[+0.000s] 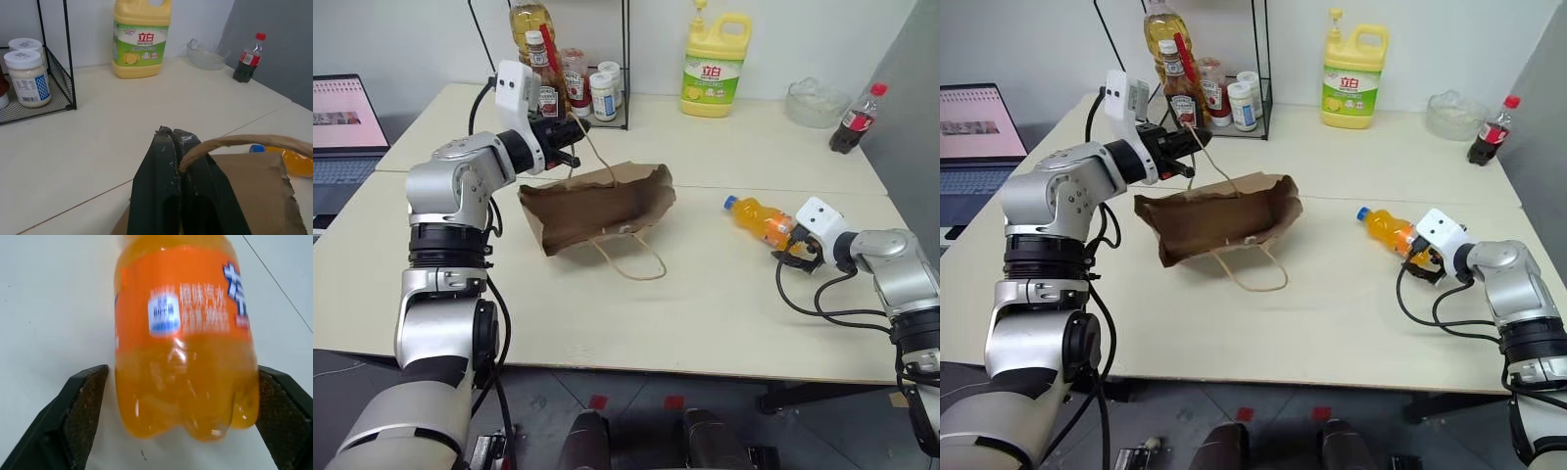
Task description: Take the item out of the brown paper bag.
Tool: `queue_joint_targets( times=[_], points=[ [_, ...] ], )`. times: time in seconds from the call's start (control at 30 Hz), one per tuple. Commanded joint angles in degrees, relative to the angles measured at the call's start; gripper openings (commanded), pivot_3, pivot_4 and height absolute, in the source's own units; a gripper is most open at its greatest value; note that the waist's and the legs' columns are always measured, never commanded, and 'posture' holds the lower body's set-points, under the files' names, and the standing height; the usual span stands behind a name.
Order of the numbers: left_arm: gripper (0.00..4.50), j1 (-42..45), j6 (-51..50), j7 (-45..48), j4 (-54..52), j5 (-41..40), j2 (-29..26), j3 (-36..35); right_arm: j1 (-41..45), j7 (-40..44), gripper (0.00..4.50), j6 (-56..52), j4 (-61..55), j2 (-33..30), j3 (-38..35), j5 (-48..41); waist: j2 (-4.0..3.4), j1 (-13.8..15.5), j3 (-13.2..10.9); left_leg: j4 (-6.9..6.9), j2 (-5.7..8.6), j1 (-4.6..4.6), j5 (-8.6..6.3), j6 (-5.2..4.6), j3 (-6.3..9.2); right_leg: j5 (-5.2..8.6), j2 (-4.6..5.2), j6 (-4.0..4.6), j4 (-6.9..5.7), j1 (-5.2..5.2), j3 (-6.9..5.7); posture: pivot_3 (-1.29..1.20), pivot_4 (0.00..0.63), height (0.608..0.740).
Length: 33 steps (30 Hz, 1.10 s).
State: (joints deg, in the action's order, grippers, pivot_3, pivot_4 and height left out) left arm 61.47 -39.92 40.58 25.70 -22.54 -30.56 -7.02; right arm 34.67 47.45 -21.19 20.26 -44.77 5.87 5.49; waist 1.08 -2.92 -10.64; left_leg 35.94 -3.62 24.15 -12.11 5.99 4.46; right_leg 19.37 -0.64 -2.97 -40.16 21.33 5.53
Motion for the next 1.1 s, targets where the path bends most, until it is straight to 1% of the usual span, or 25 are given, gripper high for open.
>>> queue_joint_targets(
  times=[0.03, 0.17, 0.37, 0.47, 0.53, 0.63, 0.73, 0.97, 1.1],
  points=[
    [0.0, 0.86, 0.39, -0.17, -2.0, 0.08, -1.36, -1.2, 0.48, 0.65, 4.47, 0.13, -4.07, -1.14, -1.53, -0.87, 0.0, -0.01, 0.0, 0.0, 0.0, 0.0, 0.01, 0.02, 0.0, 0.0, 0.0, 0.0, 0.0, 0.0, 0.0, 0.0, 0.15, 0.74],
    [0.0, 1.47, 1.93, -0.24, -0.11, 0.71, -2.27, -1.59, 0.04, -0.62, 4.47, -2.11, -10.23, -0.5, -3.49, -2.23, 0.0, -0.01, 0.0, 0.0, 0.0, 0.0, 0.02, 0.03, 0.0, 0.0, 0.0, 0.0, 0.0, 0.0, 0.0, 0.0, 0.15, 0.74],
    [0.0, 4.33, 8.97, -0.94, 9.49, 3.88, -4.11, -1.7, 2.39, -4.88, 4.47, -10.33, -20.24, 4.57, -8.62, -8.18, 0.0, 0.0, 0.0, 0.0, -0.01, 0.0, 0.02, 0.03, 0.01, 0.0, -0.01, 0.0, -0.02, 0.0, -0.01, 0.0, 0.15, 0.74],
    [0.0, 6.0, 12.22, -2.2, 15.2, 5.4, -4.43, -1.91, 1.84, -6.24, 4.47, -12.65, -24.42, 6.63, -9.29, -10.1, 0.0, 0.03, 0.0, 0.0, 0.0, 0.01, -0.02, -0.03, 0.02, 0.0, -0.01, 0.0, -0.02, 0.01, -0.02, 0.0, 0.15, 0.74],
    [0.0, 6.71, 13.72, -1.37, 17.48, 5.93, -4.49, -1.61, 0.74, -7.37, 4.47, -14.61, -27.02, 8.37, -9.2, -11.42, 0.0, 0.02, 0.0, 0.0, 0.0, 0.02, -0.07, -0.12, 0.02, 0.0, -0.01, 0.0, -0.01, 0.01, -0.03, 0.0, 0.15, 0.74],
    [0.0, 7.17, 16.02, -1.05, 20.12, 7.4, -4.55, -0.88, -0.28, -9.63, 4.47, -15.27, -27.82, 10.28, -8.57, -11.58, 0.0, 0.08, 0.0, 0.0, 0.0, 0.06, -0.07, -0.13, 0.02, 0.0, 0.0, 0.0, -0.01, 0.03, -0.05, 0.0, 0.15, 0.74],
    [0.61, 7.63, 17.54, -2.65, 24.16, 8.25, -4.79, -1.75, -0.06, -12.96, 4.5, -15.38, -27.62, 13.34, -8.17, -11.52, 0.0, -0.01, 0.0, 0.02, 0.0, 0.07, -0.07, -0.13, 0.02, 0.0, 0.0, 0.0, -0.03, 0.06, -0.04, 0.0, 0.15, 0.74],
    [2.78, 7.49, 16.44, -0.7, 22.19, 7.85, -5.45, -1.88, -0.79, -15.45, 4.5, -15.39, -27.95, 16.28, -6.99, -11.74, -0.01, -0.16, 0.0, 0.01, -0.01, 0.12, -0.07, -0.13, 0.03, 0.0, -0.01, 0.0, -0.09, 0.13, -0.05, 0.0, 0.15, 0.74],
    [3.94, 5.86, 14.01, -1.5, 17.36, 6.86, -6.24, -3.0, -1.84, -16.14, 4.5, -15.55, -28.85, 17.08, -7.07, -12.25, -0.01, -0.19, 0.0, 0.02, -0.01, 0.14, -0.07, -0.13, 0.03, 0.0, -0.01, 0.0, -0.1, 0.13, -0.05, 0.0, 0.15, 0.74]
  ],
)
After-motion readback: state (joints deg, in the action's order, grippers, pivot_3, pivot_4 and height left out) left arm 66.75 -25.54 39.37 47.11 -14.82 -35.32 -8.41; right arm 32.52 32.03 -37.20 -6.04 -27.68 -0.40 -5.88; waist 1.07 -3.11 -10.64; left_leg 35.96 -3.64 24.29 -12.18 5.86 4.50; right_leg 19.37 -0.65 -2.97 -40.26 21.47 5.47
